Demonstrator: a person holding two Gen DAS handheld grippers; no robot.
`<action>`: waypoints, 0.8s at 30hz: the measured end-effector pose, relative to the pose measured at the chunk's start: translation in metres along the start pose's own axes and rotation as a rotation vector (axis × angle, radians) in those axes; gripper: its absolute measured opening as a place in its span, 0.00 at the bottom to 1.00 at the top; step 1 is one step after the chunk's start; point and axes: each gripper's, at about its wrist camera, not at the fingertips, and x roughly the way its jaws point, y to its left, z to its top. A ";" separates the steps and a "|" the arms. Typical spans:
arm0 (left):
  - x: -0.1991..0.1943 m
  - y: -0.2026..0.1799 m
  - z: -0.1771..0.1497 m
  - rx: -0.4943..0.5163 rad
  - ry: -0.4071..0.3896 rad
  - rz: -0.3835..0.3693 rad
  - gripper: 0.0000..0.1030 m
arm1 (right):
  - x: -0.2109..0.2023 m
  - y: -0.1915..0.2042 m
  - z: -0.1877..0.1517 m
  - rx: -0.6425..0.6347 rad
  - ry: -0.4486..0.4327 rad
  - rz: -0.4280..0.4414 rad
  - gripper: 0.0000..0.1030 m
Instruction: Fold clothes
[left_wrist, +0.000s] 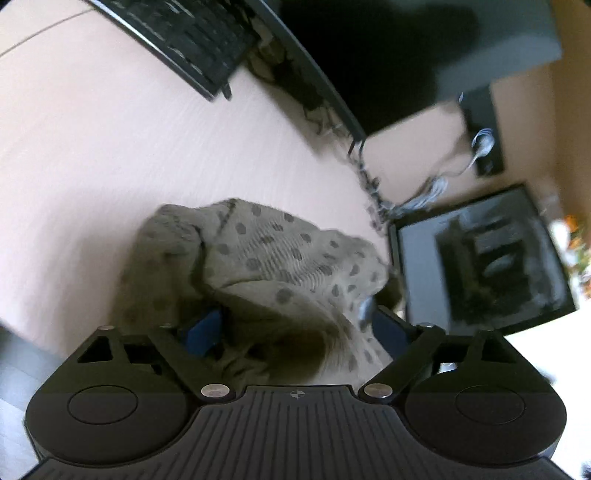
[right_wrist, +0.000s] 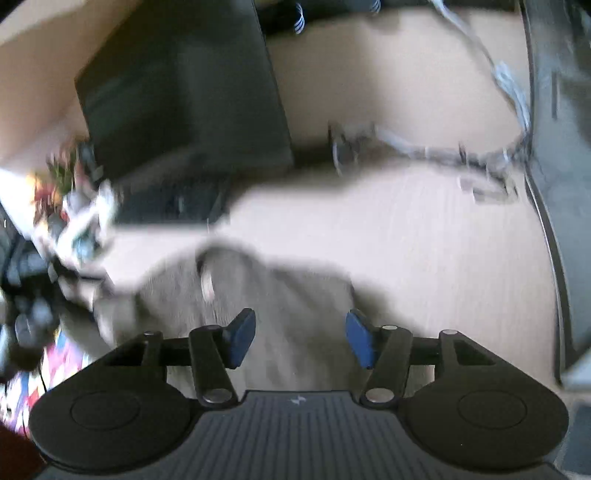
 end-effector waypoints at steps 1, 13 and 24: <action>0.009 -0.006 -0.002 0.034 0.027 0.022 0.84 | 0.009 0.007 0.005 -0.010 -0.031 0.014 0.50; 0.000 -0.020 -0.054 0.403 0.233 0.115 0.86 | 0.055 0.075 -0.065 -0.459 0.397 0.168 0.51; 0.002 0.001 0.010 0.101 0.000 0.145 0.74 | 0.010 -0.020 -0.029 0.055 0.209 -0.030 0.54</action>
